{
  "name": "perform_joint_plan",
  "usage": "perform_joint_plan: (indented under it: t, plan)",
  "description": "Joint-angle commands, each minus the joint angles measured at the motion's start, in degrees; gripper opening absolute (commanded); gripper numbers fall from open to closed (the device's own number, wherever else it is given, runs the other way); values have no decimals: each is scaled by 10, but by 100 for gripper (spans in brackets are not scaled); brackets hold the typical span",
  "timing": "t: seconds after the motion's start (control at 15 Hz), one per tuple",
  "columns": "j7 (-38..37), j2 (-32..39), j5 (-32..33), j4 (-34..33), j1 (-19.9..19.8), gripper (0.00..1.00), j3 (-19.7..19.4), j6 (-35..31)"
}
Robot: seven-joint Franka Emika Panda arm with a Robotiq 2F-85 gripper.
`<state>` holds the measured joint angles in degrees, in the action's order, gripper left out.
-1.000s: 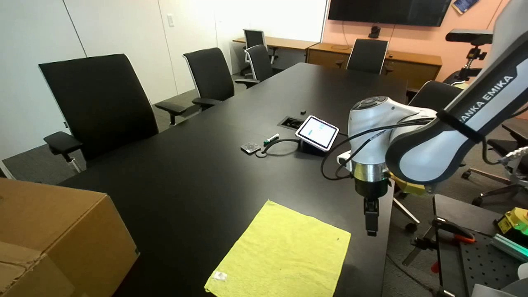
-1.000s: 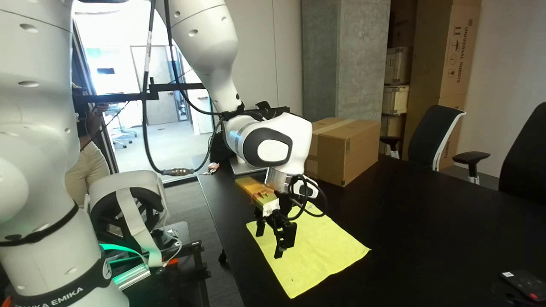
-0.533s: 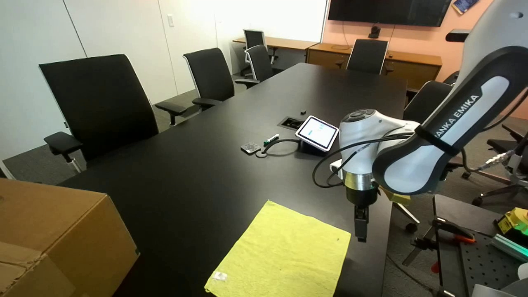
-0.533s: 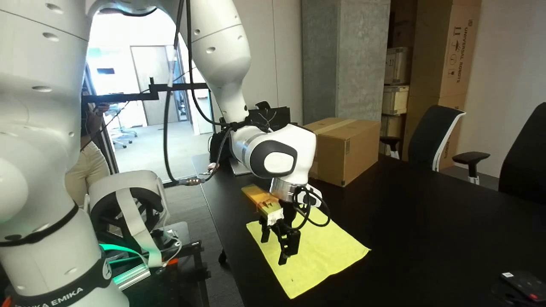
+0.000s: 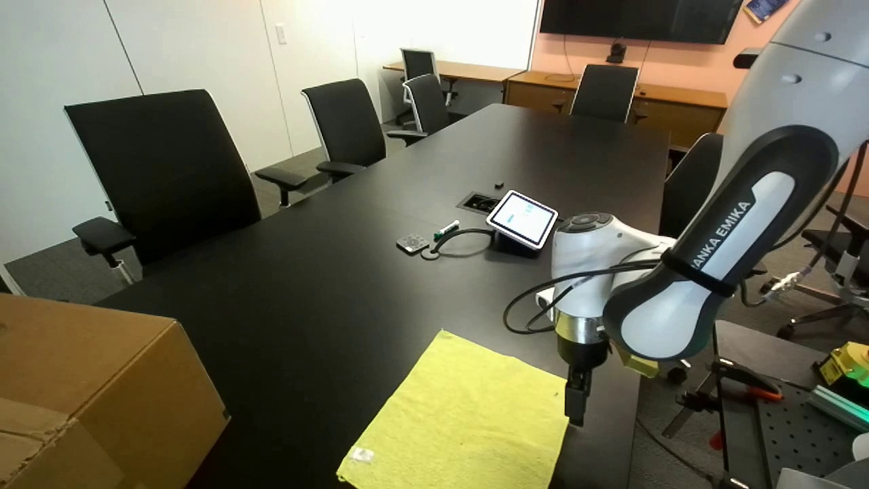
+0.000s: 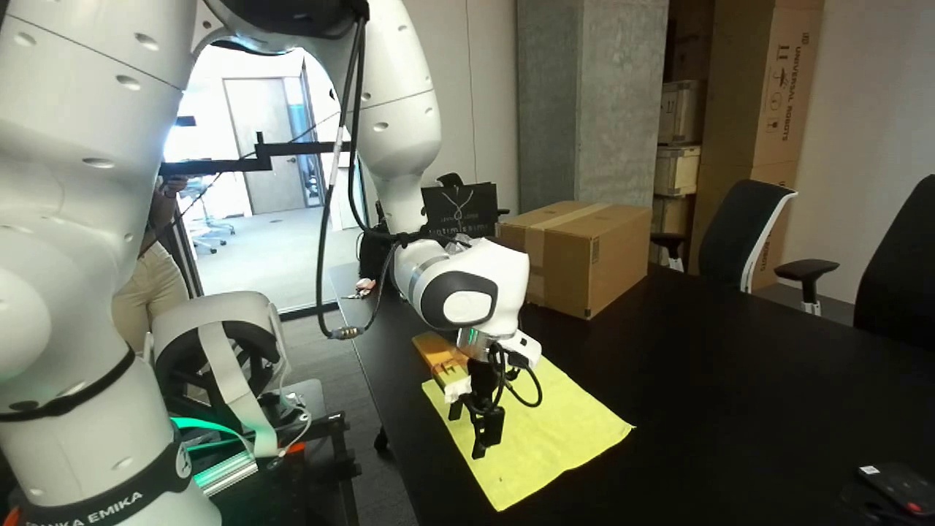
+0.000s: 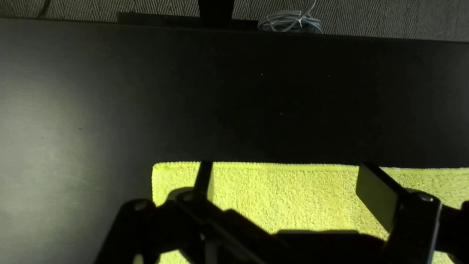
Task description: Fold the yellow towel in half from bottom to top
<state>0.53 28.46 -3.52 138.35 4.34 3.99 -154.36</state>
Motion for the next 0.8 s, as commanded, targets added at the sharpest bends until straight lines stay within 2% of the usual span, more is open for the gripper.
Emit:
perform_joint_plan:
  t: [0.0,0.33,0.47,0.6,0.73]
  plan:
    - [-56,39,20,-15,35,100,-22,-61]
    - [-110,83,39,-35,79,100,-71,-93]
    - [-121,94,37,-42,85,100,-81,-95]
    - [-127,103,34,-48,87,100,-86,-96]
    - [-110,109,28,-52,67,100,-72,-97]
